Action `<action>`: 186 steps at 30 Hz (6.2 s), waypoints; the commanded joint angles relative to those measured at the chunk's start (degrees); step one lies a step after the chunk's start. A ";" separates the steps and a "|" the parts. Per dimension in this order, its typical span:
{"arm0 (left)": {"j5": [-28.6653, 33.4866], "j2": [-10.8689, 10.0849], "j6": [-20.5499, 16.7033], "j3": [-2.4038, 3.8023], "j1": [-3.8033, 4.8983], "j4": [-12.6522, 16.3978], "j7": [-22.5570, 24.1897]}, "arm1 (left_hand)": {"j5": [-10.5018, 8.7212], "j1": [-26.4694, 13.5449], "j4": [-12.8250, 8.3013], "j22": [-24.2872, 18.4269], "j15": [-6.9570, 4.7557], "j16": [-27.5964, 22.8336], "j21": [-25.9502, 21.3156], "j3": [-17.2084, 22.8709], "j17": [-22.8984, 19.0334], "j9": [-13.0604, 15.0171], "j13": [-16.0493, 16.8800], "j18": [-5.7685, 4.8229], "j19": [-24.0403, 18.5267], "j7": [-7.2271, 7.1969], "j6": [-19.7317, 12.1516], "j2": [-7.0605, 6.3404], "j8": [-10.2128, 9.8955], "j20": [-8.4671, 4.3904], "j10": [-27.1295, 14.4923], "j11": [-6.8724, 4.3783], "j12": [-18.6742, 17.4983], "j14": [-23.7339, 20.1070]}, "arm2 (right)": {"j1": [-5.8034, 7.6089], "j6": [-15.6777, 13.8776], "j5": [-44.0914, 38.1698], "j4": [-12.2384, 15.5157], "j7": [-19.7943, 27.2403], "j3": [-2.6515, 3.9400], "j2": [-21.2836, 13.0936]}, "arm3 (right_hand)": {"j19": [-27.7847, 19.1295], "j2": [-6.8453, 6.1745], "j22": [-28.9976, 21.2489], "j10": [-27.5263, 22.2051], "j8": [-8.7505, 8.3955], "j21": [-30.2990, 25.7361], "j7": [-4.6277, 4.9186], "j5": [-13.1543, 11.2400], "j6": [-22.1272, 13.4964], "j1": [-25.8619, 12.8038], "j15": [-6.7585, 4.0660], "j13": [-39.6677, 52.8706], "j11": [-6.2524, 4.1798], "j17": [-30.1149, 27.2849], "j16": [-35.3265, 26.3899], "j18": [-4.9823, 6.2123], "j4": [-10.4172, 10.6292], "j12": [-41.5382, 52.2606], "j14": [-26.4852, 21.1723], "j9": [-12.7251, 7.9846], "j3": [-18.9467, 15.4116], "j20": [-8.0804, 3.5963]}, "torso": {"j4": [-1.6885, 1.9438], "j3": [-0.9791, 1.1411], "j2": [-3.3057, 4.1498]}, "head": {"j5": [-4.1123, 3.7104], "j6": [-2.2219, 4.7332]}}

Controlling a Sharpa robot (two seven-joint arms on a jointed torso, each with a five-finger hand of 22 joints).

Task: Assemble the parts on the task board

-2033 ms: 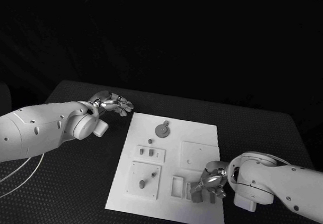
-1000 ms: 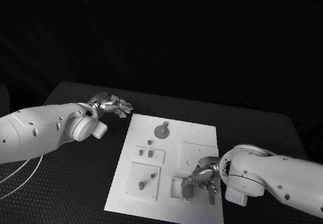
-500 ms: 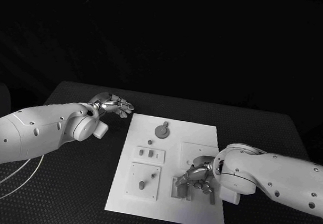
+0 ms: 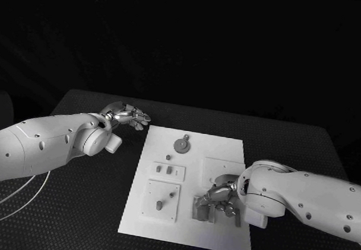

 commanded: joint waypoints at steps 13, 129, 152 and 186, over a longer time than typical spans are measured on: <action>-0.22 0.01 0.75 0.02 0.06 0.15 0.29 | -0.23 -0.56 0.54 0.10 0.03 -0.24 -0.36 0.00 0.15 -0.10 -0.09 -0.23 0.37 0.00 -0.23 -0.06 0.22 -0.10 -0.48 0.09 -0.19 0.52 | -0.90 0.29 -1.43 -0.65 -0.09 -0.36 0.50 | -0.20 -2.28 0.09 -0.10 -0.28 0.13 0.24 0.12 -0.41 -3.77 -0.27 0.40 -0.04 0.24 -0.52 3.61 1.18 -0.58 0.03 -0.20 -1.68 0.23 | 0.01 0.00 0.00 | 0.10 -0.02; -0.32 -0.47 1.07 0.01 0.04 0.60 0.22 | -0.24 -0.52 0.80 0.32 0.05 -0.50 -0.53 0.05 0.50 -0.17 -0.06 -0.23 0.36 -0.04 -0.20 -0.05 0.40 -0.09 -0.42 0.05 -0.13 0.53 | -4.40 3.93 -30.41 2.12 -0.48 -0.44 -6.81 | -0.16 -0.16 0.07 1.45 0.35 0.88 -0.15 0.11 0.25 7.75 -0.51 2.15 -0.39 3.00 0.47 3.61 -6.39 -1.38 1.32 1.87 -2.06 -0.21 | 0.03 -0.02 -0.02 | -0.95 -0.13; -0.33 -0.70 1.21 0.01 0.04 0.91 0.03 | -0.24 -0.62 0.93 0.37 0.03 -0.51 -0.57 0.03 0.61 -0.21 -0.07 -0.24 0.37 0.00 -0.30 0.00 0.38 -0.09 -0.46 0.07 -0.15 0.60 | -4.53 -0.04 -22.69 4.20 2.69 -0.41 -8.14 | 0.05 1.97 -0.29 1.56 -3.14 0.70 1.86 8.09 -3.62 10.84 1.25 2.75 1.52 2.08 -1.21 3.61 -9.38 -1.84 1.22 -1.47 9.16 0.69 | 0.04 0.00 0.00 | -0.75 -0.23; -0.57 -0.61 1.67 0.01 0.05 0.96 -0.20 | -0.26 -0.60 0.93 0.44 0.00 -0.55 -0.62 0.00 0.74 -0.26 -0.07 -0.23 0.36 0.05 -0.42 -0.13 0.36 -0.12 -0.49 0.08 -0.16 0.67 | -4.11 -8.45 -5.31 4.59 5.09 -0.37 -7.57 | 0.57 3.90 -0.31 2.47 -1.78 1.11 1.07 15.07 -0.57 8.44 0.69 2.68 0.80 2.43 -1.32 3.61 -11.63 -2.26 1.69 -2.92 11.13 0.89 | 0.10 -0.10 -0.02 | -0.81 0.10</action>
